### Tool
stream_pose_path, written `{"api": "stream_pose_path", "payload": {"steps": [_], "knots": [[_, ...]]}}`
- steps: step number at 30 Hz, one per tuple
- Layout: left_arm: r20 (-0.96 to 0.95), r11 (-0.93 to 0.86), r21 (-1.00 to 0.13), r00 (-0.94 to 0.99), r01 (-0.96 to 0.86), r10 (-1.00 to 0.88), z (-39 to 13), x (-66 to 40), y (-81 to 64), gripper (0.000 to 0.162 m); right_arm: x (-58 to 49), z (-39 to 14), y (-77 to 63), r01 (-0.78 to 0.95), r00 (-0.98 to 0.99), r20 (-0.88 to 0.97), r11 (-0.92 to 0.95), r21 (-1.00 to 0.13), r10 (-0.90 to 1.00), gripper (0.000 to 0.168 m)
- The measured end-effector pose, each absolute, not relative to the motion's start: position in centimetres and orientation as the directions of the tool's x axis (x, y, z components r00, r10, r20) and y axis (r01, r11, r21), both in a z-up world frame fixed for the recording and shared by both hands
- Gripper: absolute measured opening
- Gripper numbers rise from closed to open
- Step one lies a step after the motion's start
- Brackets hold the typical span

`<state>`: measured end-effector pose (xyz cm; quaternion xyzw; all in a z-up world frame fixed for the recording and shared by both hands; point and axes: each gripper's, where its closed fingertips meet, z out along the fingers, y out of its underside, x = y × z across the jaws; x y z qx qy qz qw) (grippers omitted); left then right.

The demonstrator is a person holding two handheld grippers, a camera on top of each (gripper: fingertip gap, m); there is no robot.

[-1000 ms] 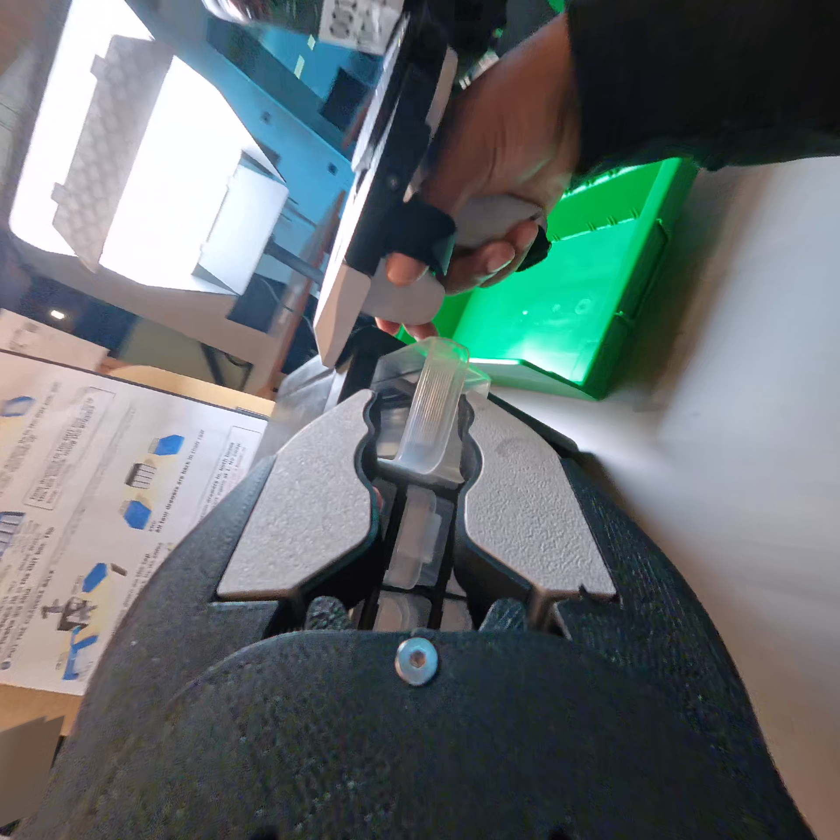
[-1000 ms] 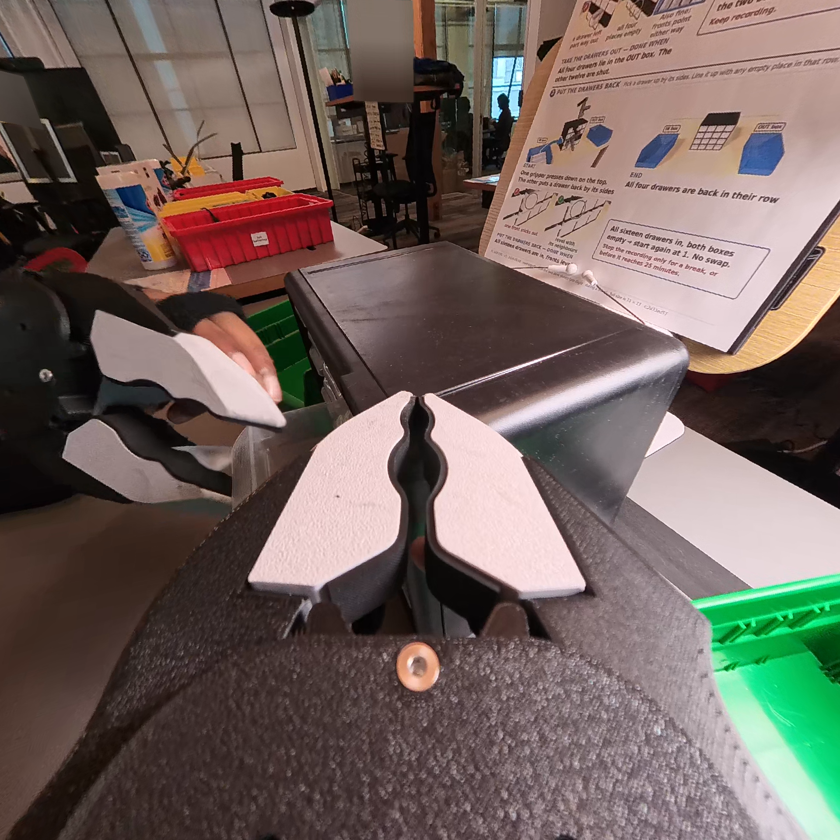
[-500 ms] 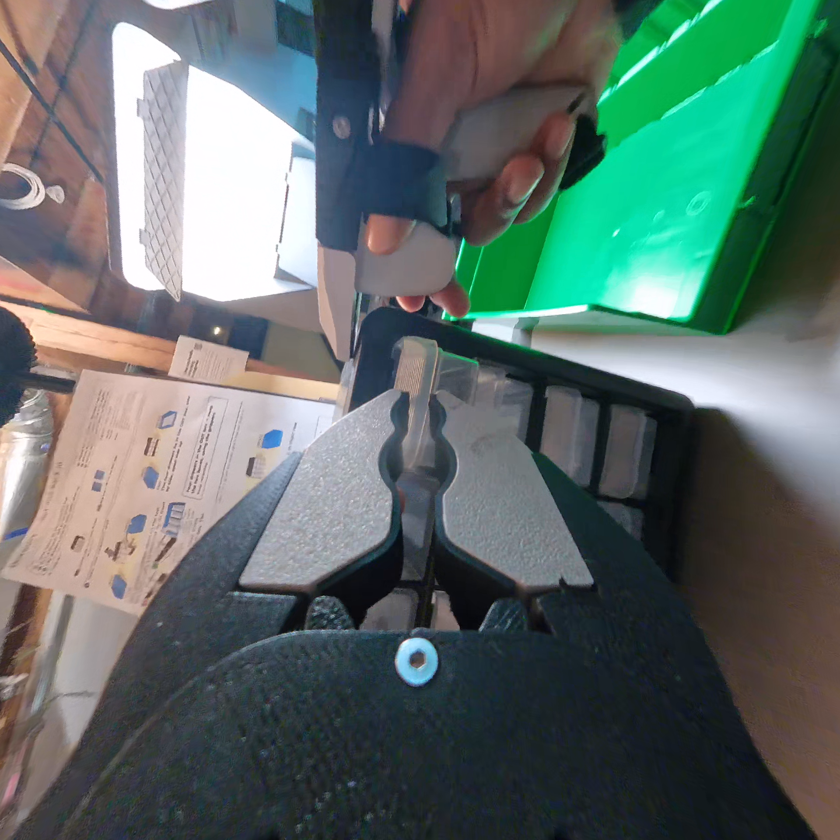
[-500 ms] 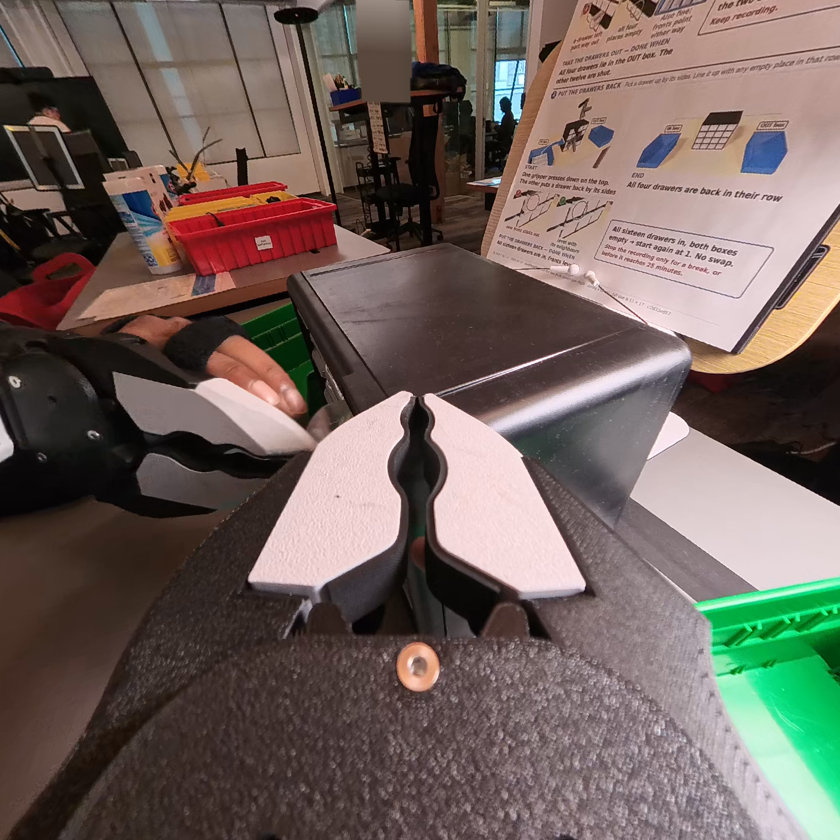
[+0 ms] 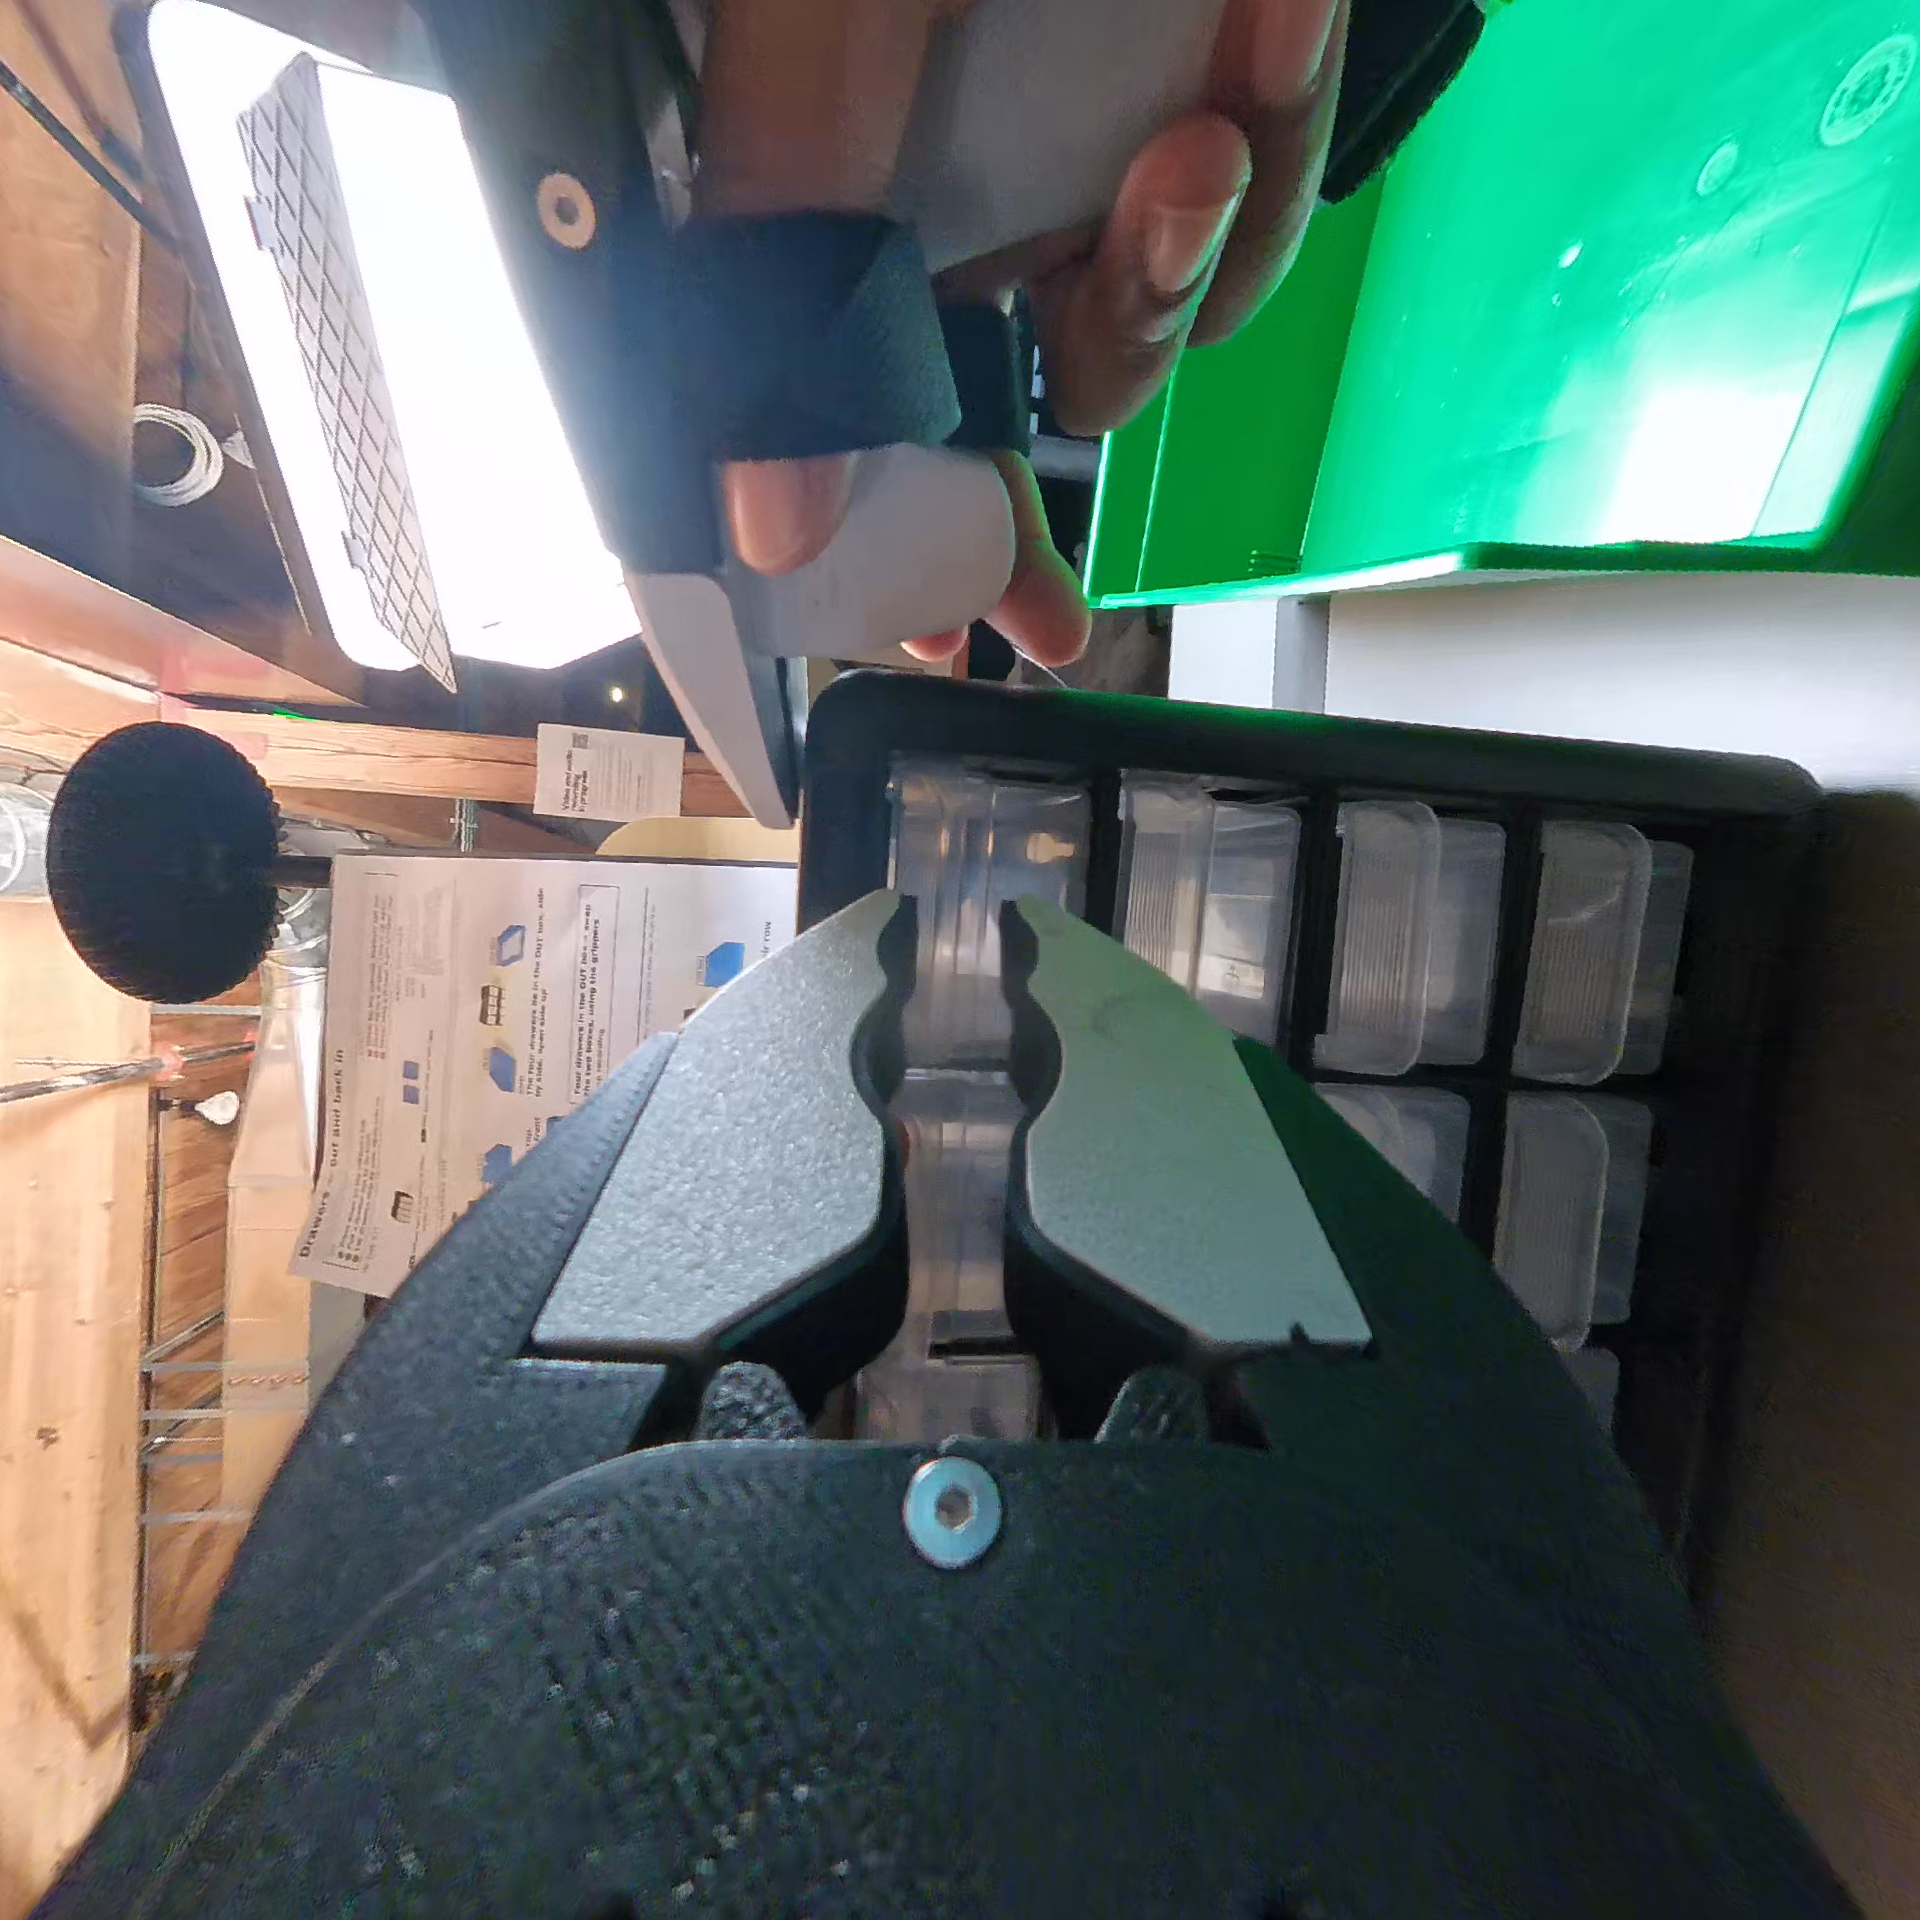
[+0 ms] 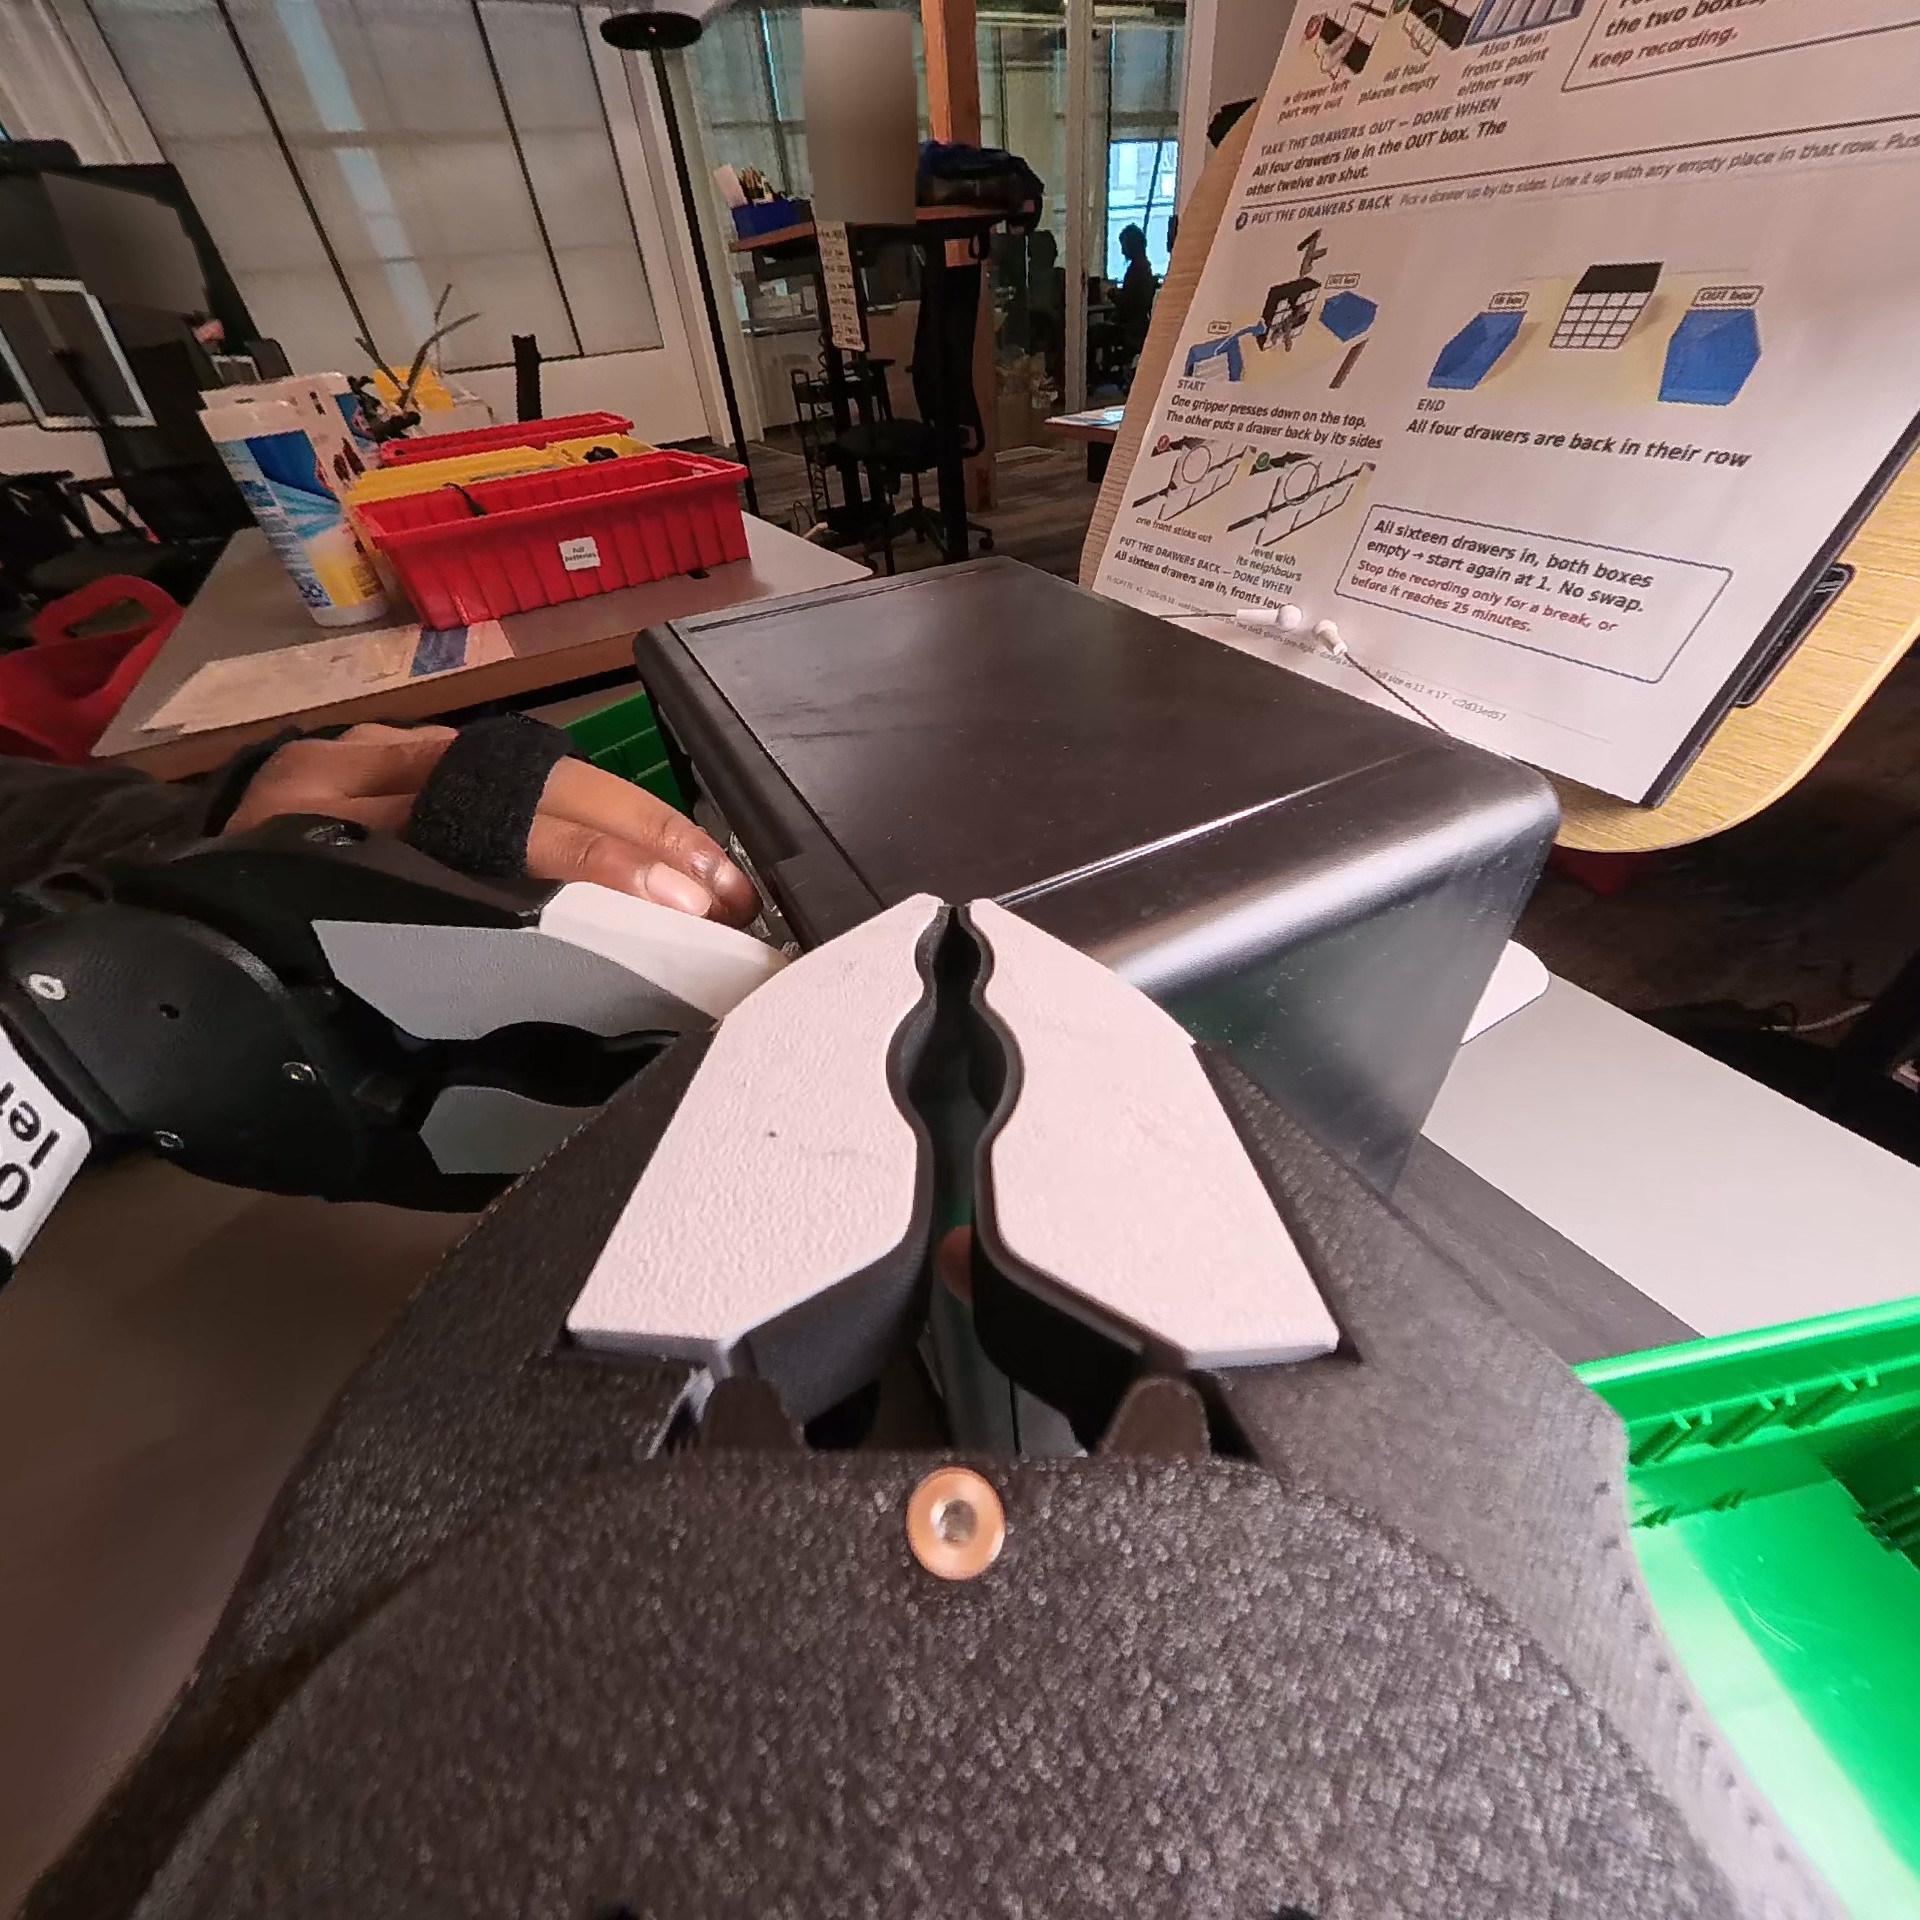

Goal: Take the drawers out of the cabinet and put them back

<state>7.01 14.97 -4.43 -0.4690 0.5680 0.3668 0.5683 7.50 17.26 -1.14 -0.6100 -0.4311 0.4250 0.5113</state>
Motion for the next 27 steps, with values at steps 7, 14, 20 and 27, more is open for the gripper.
{"api": "stream_pose_path", "payload": {"steps": [7,14,20,27], "knots": [[-0.886,0.342,-0.445,0.352,-0.827,-0.303,-3.3,6.8,12.1,0.018,7.5,-1.1,17.3,0.081,0.26,-0.089,-0.114,-0.99,0.962,0.0],[-0.567,0.223,-0.821,0.706,-0.526,-0.423,2.2,0.9,11.4,0.013,7.5,-1.1,17.3,0.067,0.251,-0.105,-0.126,-0.99,0.962,0.0],[-0.349,0.121,-0.937,0.85,-0.328,-0.396,4.5,-6.6,13.1,0.006,7.5,-1.1,17.3,0.068,0.26,-0.104,-0.125,-0.99,0.96,0.0],[-0.231,0.075,-0.973,0.904,-0.219,-0.359,4.1,-11.7,14.4,0.004,7.5,-1.1,17.3,0.057,0.254,-0.112,-0.13,-0.99,0.961,0.0]]}}
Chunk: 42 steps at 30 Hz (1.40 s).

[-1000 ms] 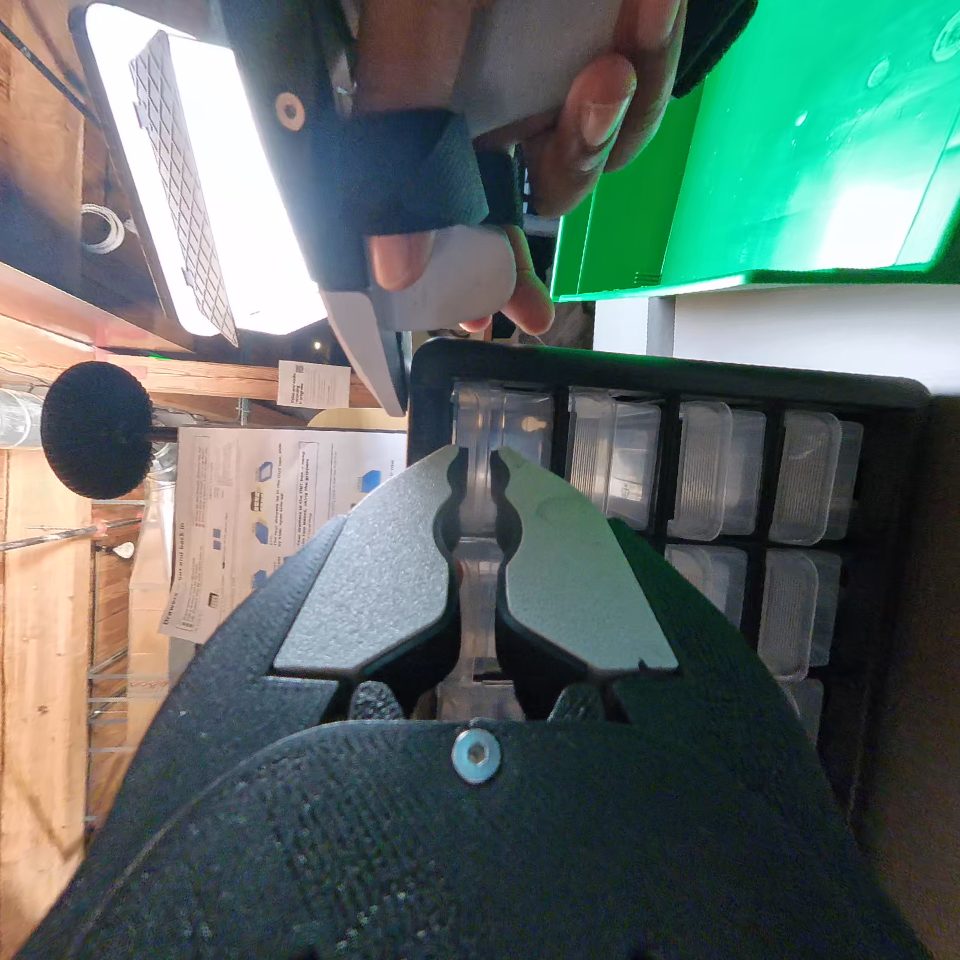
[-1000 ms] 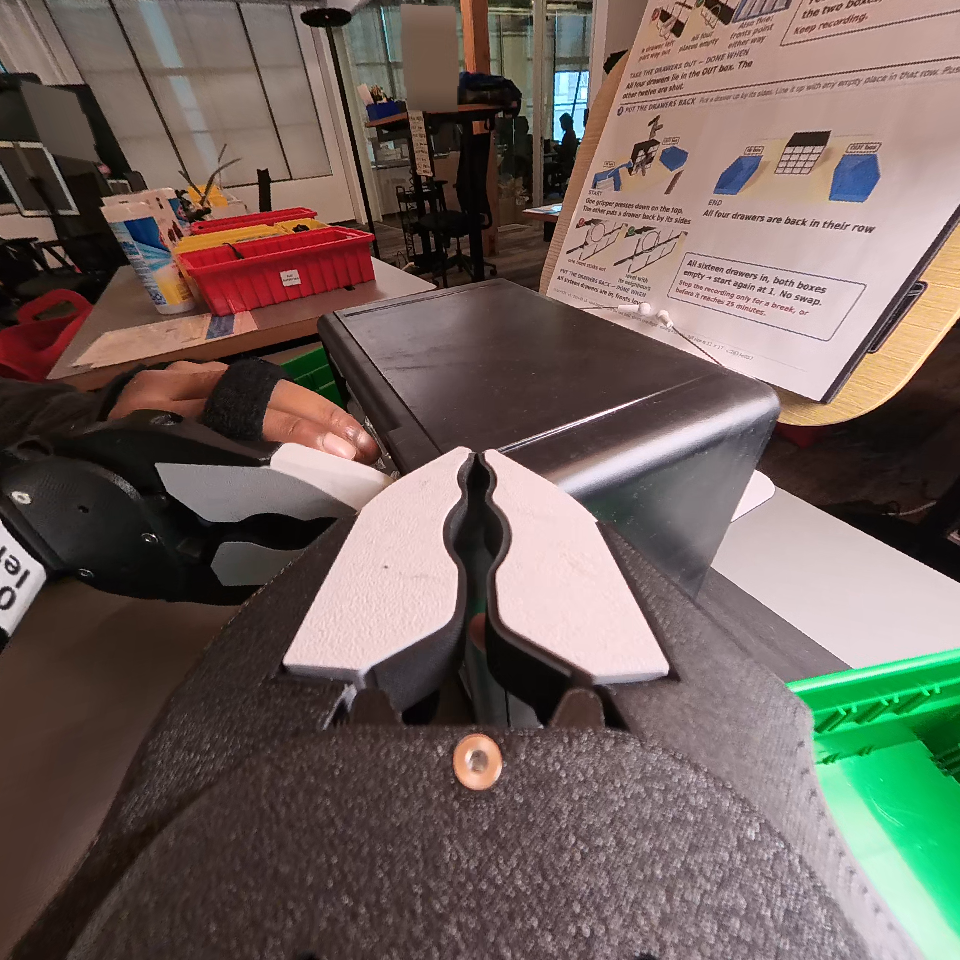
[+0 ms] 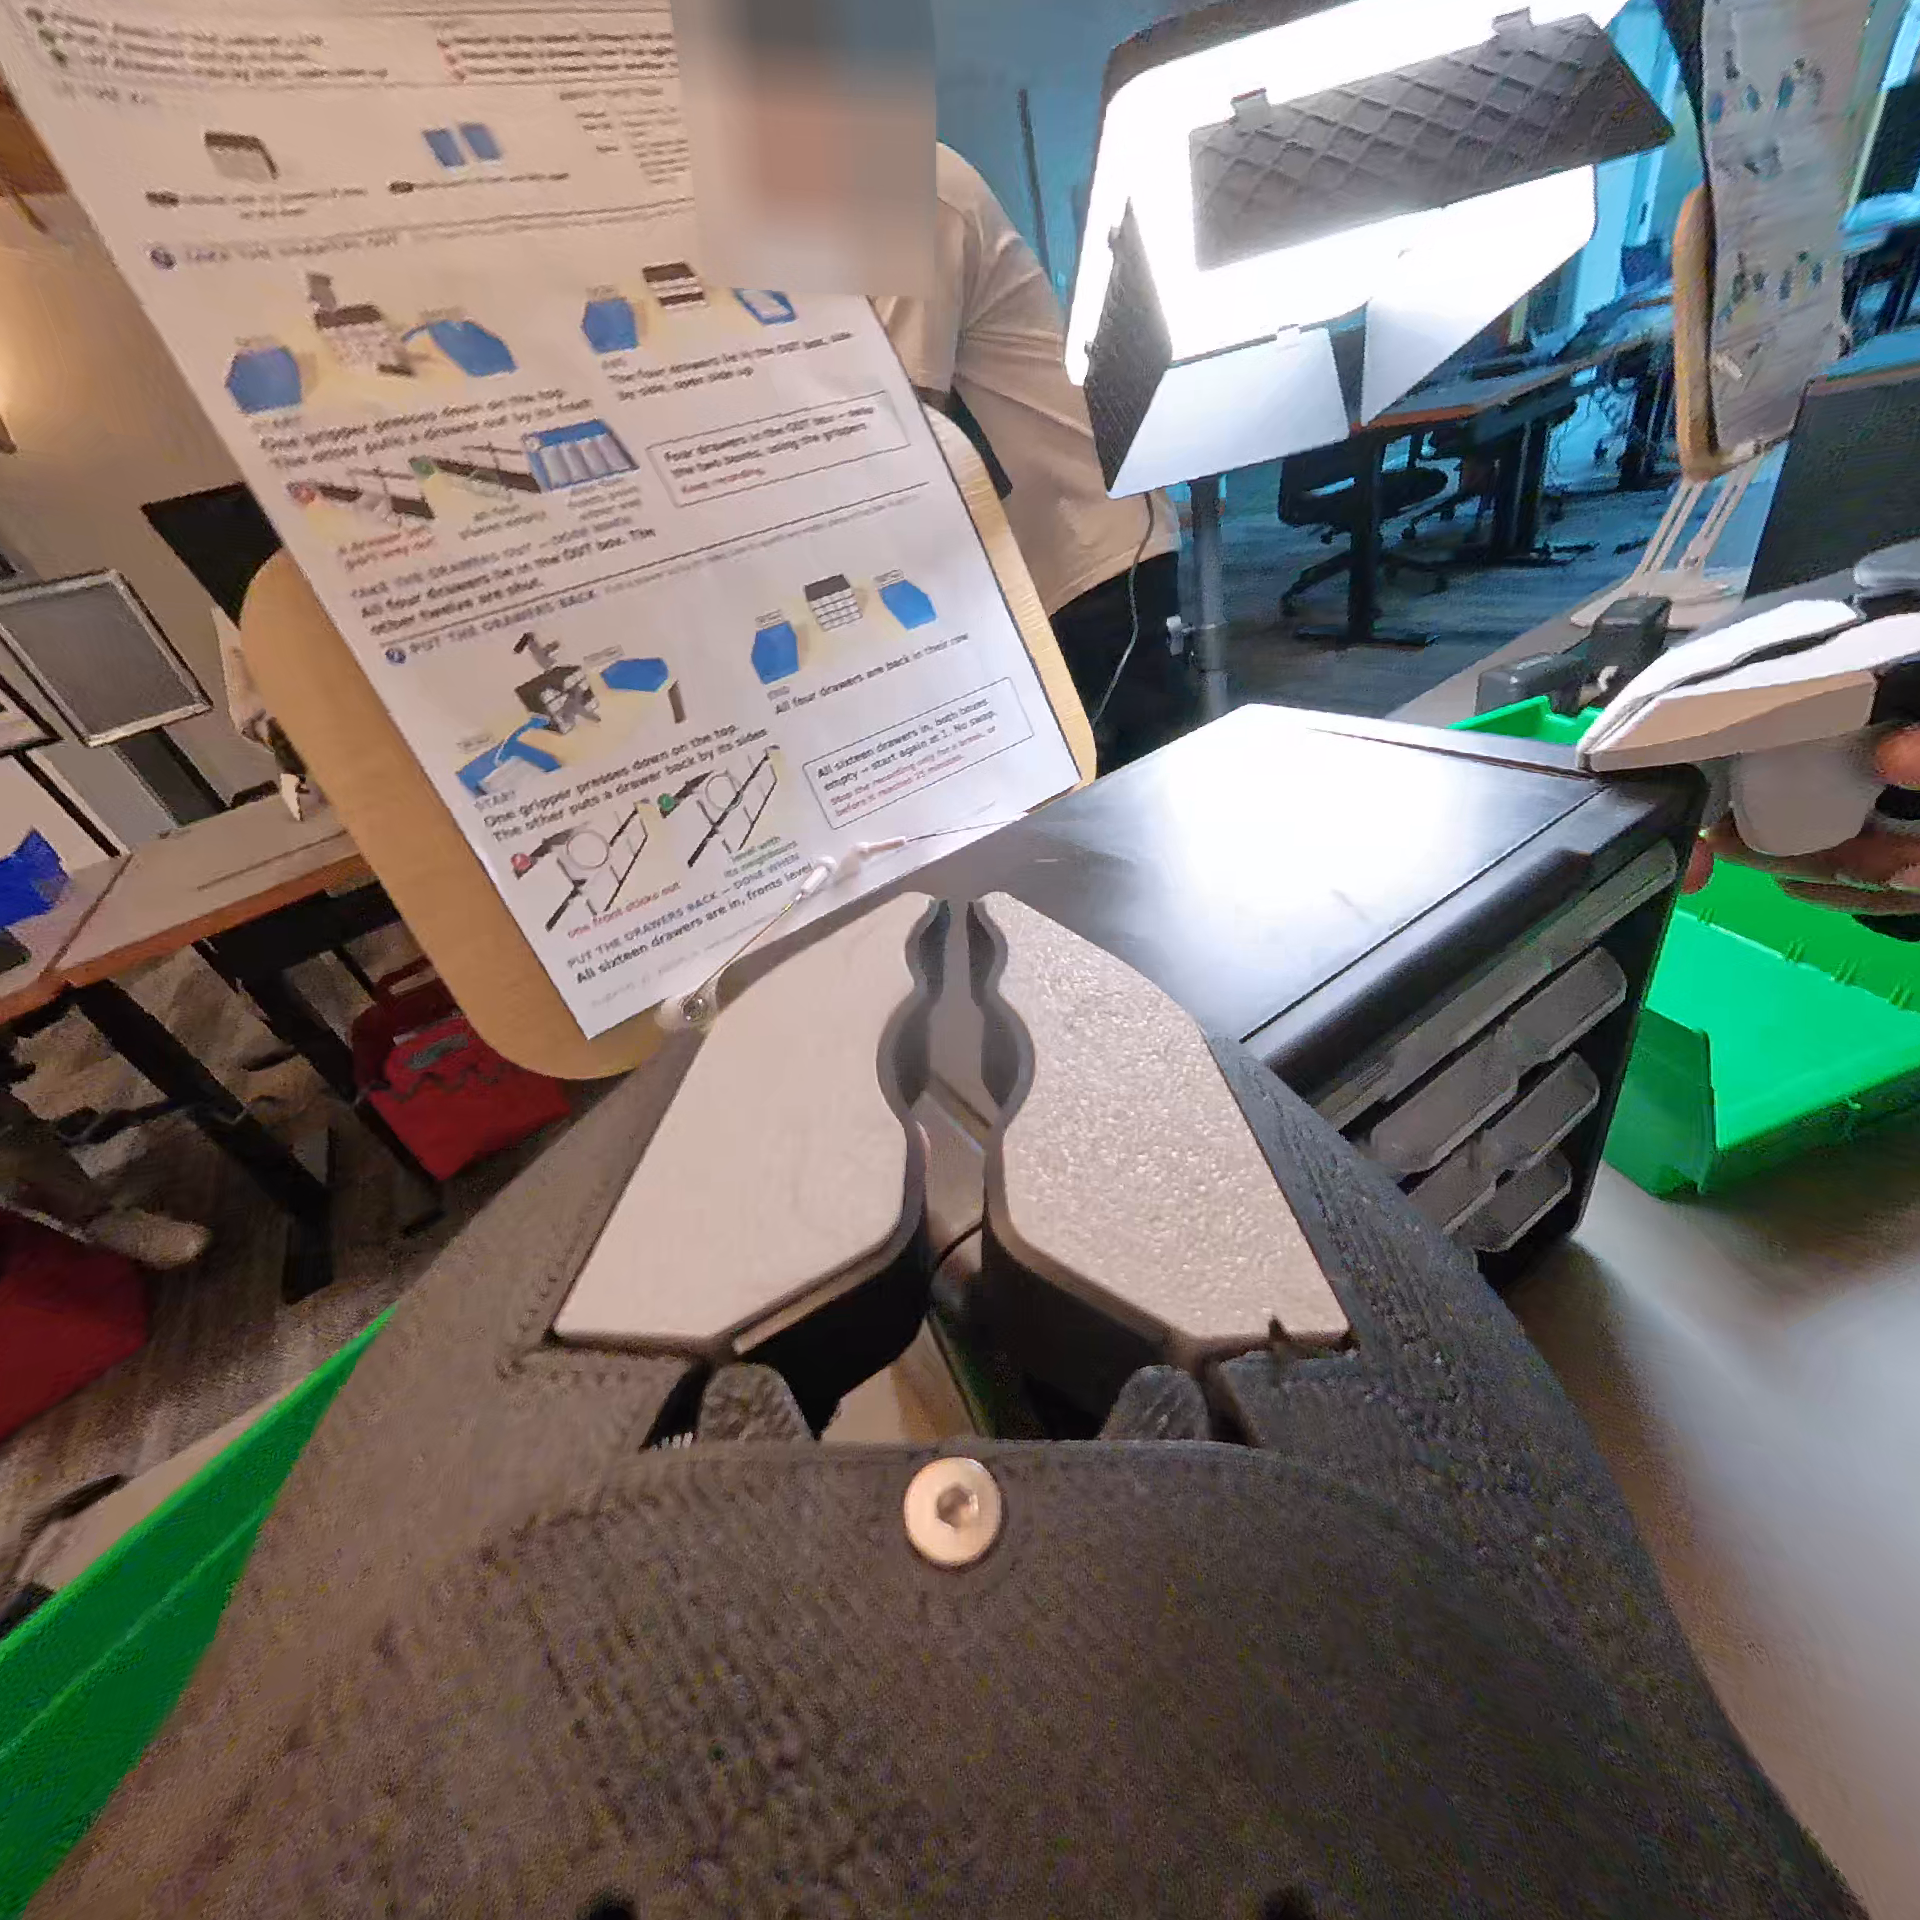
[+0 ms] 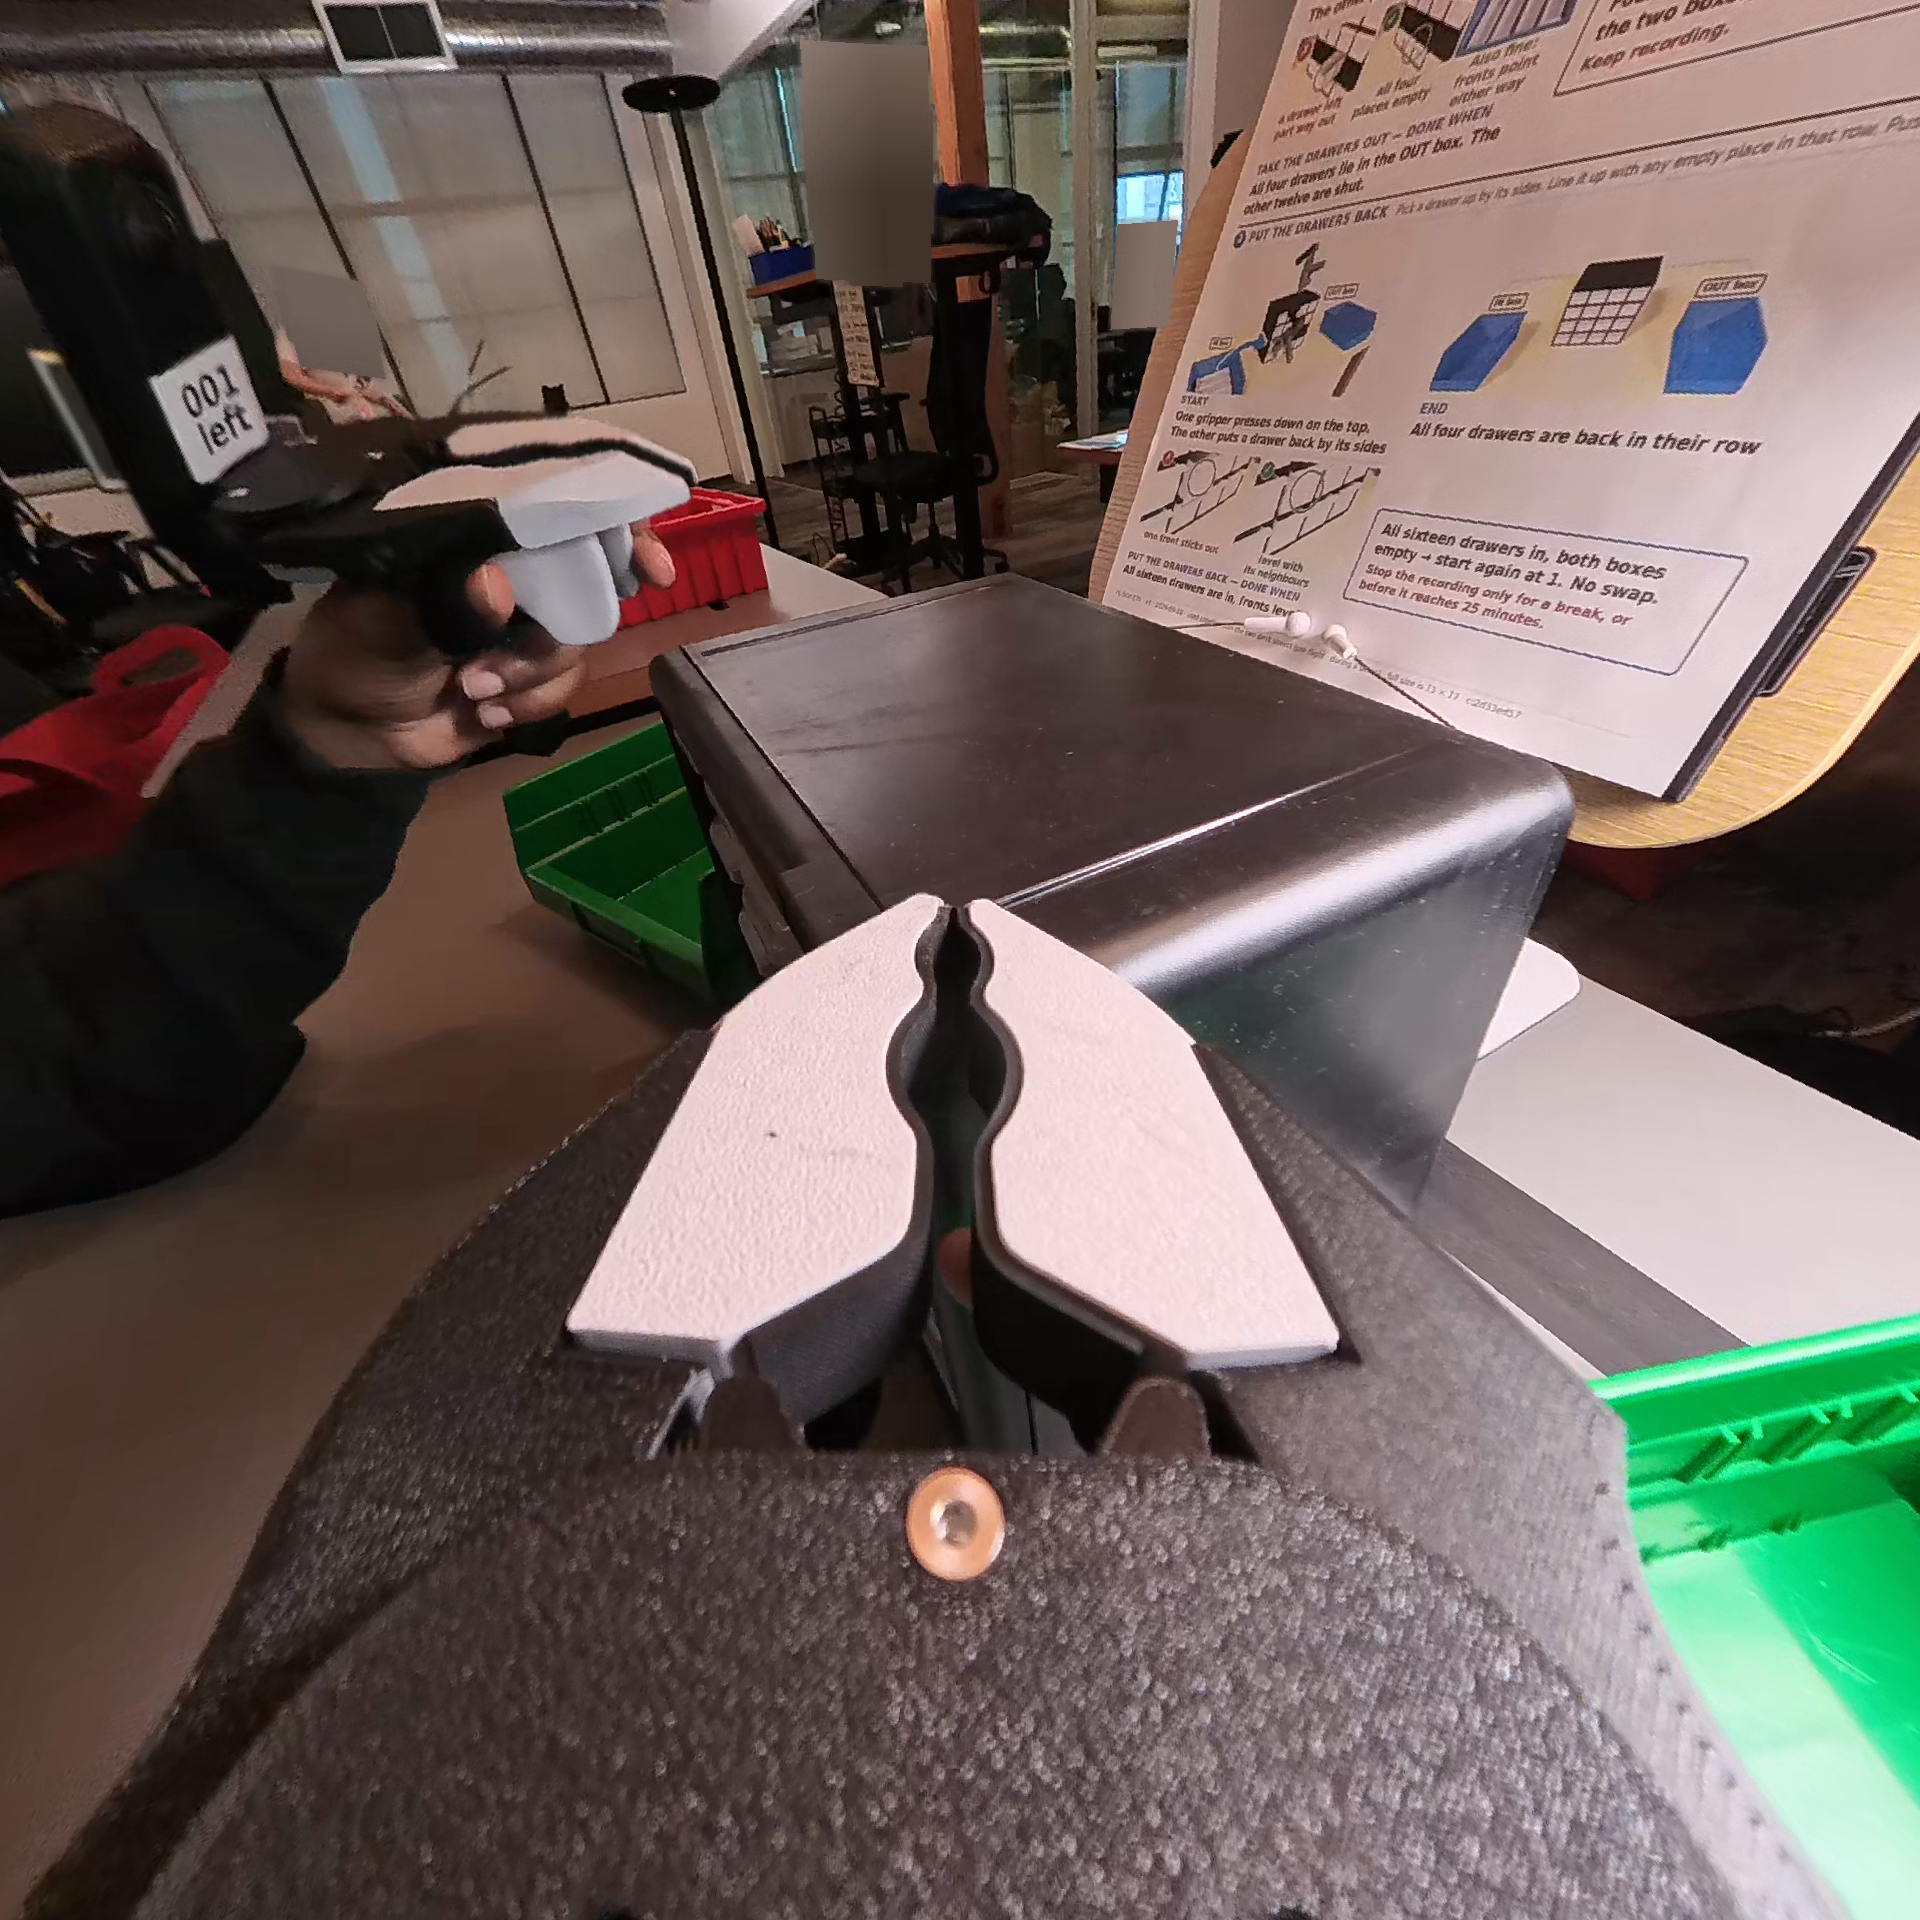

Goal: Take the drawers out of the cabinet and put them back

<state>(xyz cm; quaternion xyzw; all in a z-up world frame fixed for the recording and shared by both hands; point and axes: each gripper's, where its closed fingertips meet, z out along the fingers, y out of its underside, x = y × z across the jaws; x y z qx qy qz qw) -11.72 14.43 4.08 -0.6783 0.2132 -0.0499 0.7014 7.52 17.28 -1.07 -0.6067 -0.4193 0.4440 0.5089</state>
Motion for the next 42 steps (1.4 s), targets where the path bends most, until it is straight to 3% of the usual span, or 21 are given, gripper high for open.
{"api": "stream_pose_path", "payload": {"steps": [12,29,42], "knots": [[-0.055,-0.004,-0.998,0.861,-0.066,-0.506,1.3,-14.2,15.0,0.0,7.3,-1.0,17.3,0.048,0.254,-0.114,-0.131,-0.99,0.96,0.003],[-0.147,-0.033,-0.98,0.829,-0.196,-0.54,-1.1,-13.9,15.1,0.0,7.2,-1.1,17.4,0.072,0.302,-0.091,-0.117,-0.991,0.949,0.0],[-0.072,-0.046,-0.991,0.8,-0.124,-0.596,-1.2,-13.7,14.8,0.0,7.2,-1.1,17.3,0.061,0.285,-0.103,-0.125,-0.99,0.953,0.0]]}}
